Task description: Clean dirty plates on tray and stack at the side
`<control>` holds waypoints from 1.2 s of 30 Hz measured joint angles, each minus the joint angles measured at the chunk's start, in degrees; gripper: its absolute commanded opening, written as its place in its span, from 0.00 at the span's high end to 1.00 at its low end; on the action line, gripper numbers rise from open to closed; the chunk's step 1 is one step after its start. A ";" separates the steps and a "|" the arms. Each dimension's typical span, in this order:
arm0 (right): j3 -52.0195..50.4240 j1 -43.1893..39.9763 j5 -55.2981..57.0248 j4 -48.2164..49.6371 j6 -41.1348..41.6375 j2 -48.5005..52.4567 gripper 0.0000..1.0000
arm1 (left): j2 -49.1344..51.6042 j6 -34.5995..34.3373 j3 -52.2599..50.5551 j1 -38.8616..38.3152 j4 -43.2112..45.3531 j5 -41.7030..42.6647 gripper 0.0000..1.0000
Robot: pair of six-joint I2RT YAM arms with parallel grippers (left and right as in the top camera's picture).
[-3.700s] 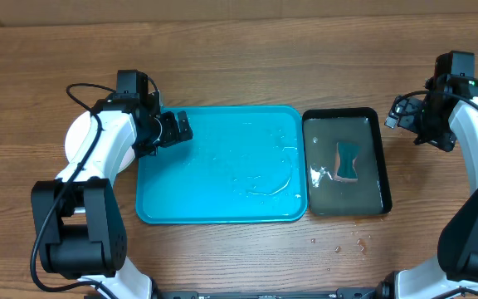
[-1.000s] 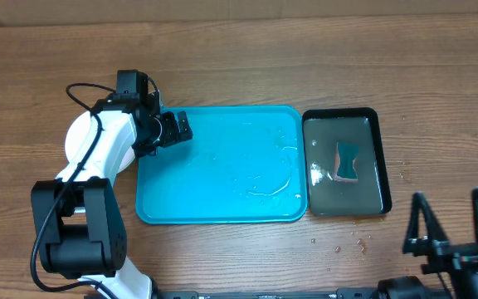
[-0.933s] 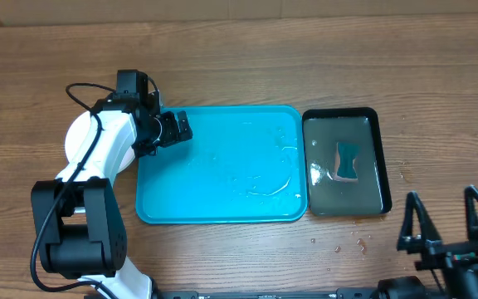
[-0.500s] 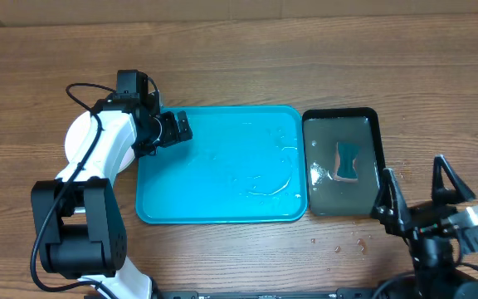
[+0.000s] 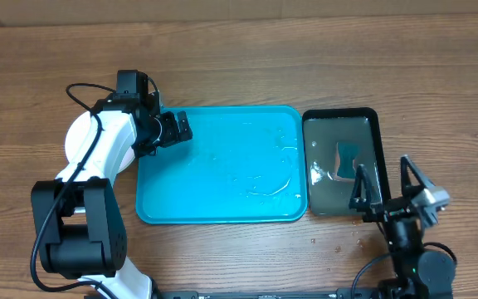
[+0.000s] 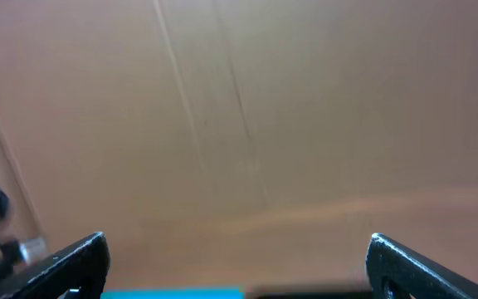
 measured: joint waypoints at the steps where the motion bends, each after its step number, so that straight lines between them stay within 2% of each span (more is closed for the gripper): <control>1: 0.00 0.00 0.02 -2.80 -0.04 0.00 0.00 | 0.00 0.00 0.00 0.00 -0.02 0.00 0.00; 5: 0.00 0.00 0.04 -11.02 -0.66 0.07 0.00 | 0.00 0.00 0.00 0.00 -0.04 0.00 0.00; 22: 0.00 0.02 0.07 -10.75 -17.66 0.04 0.00 | 0.00 0.00 0.00 0.00 -0.04 0.00 0.00; 36: 0.00 0.02 0.07 -10.78 -19.78 0.04 0.00 | 0.00 0.00 0.00 0.00 -0.04 0.00 0.00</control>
